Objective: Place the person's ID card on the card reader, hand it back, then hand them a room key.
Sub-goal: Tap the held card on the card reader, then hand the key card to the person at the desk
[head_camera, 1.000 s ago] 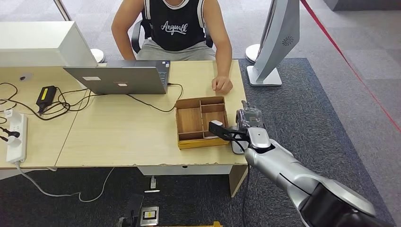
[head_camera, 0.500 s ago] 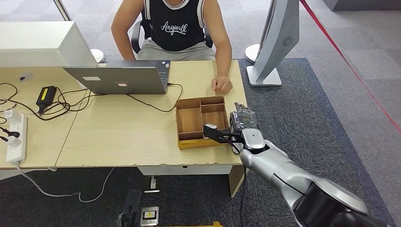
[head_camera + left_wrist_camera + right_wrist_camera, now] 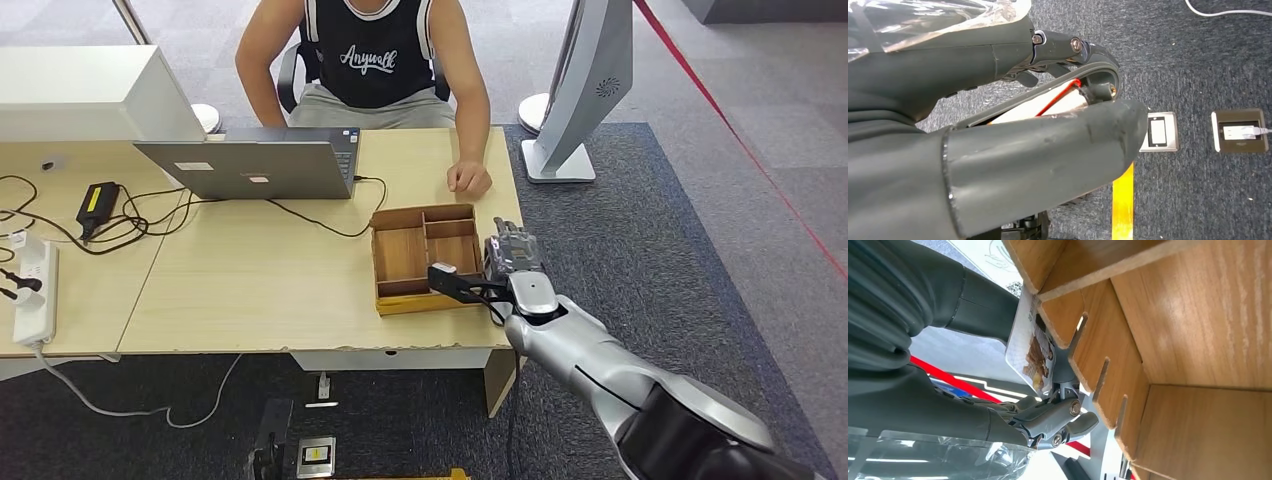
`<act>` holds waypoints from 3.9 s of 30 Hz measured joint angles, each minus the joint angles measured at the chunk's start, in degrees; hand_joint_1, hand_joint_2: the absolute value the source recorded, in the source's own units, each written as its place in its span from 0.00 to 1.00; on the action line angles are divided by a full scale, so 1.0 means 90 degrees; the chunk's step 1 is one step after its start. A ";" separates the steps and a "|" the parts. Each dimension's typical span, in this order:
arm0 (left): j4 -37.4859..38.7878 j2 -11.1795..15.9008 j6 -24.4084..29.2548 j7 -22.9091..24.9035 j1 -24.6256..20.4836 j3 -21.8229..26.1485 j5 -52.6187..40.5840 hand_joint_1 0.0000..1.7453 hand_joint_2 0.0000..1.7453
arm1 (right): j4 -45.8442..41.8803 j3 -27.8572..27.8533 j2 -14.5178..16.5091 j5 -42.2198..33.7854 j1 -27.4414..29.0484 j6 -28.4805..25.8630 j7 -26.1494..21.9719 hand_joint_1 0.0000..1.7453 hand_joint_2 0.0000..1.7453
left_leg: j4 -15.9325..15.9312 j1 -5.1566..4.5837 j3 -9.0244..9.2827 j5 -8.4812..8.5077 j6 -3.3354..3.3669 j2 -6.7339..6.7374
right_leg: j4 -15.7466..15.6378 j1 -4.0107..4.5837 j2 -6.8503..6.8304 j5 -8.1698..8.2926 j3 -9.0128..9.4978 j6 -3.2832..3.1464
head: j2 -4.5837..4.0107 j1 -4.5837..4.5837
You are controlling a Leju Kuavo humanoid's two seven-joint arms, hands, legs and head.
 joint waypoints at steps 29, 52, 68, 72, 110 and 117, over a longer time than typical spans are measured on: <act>-0.0506 -0.0366 0.0000 -0.0183 0.0526 0.1597 -0.1403 0.00 0.00 | 0.0145 -0.0219 -0.0360 -0.0488 -0.0178 -0.0632 0.0406 1.00 1.00 | 0.0002 -0.0002 -0.0003 -0.0001 0.0002 0.0001 | -0.0002 -0.0002 0.0001 0.0002 -0.0002 0.0003 | -0.0001 0.0000; -0.0582 -0.0359 0.0000 -0.0298 0.0533 0.1803 -0.1552 0.00 0.00 | 0.0179 -0.0379 -0.0505 -0.0665 -0.0024 -0.0477 0.0197 1.00 1.00 | 0.0002 -0.0002 -0.0005 -0.0001 0.0002 0.0000 | -0.0002 -0.0002 0.0001 0.0003 -0.0002 0.0004 | 0.0001 0.0000; -0.0594 -0.0364 0.0000 -0.0416 0.0569 0.2088 -0.1978 0.00 0.00 | 0.0200 -0.0373 -0.0414 -0.0784 0.0355 -0.0397 0.0035 1.00 1.00 | 0.0001 0.0000 -0.0004 -0.0002 0.0002 0.0000 | -0.0002 0.0000 0.0001 0.0002 -0.0002 0.0003 | -0.0001 0.0000; -0.0594 -0.0369 0.0000 -0.0418 0.0566 0.2214 -0.2065 0.00 0.00 | 0.0215 -0.0373 -0.0389 -0.0806 0.0433 -0.0414 -0.0011 1.00 1.00 | 0.0001 0.0000 0.0001 -0.0002 0.0002 0.0002 | -0.0003 0.0000 0.0003 0.0002 0.0000 0.0003 | -0.0001 0.0001; -0.0589 -0.0430 -0.0001 -0.0196 0.0499 0.2328 -0.1935 0.00 0.00 | -0.0014 -0.0471 -0.0390 -0.0609 -0.0334 -0.1750 0.0291 1.00 1.00 | 0.0004 -0.0009 -0.0045 0.0027 0.0008 0.0011 | 0.0003 -0.0009 0.0016 0.0037 -0.0052 0.0004 | 0.0000 -0.0001; -0.0565 -0.0464 0.0000 -0.0227 0.0406 0.2077 -0.1563 0.00 0.00 | -0.1074 -0.0580 -0.0595 -0.0106 -0.1339 -0.1149 0.1060 1.00 1.00 | 0.0004 -0.0008 -0.0060 0.0038 0.0011 0.0010 | 0.0001 -0.0008 0.0016 0.0046 -0.0061 0.0005 | 0.0000 0.0005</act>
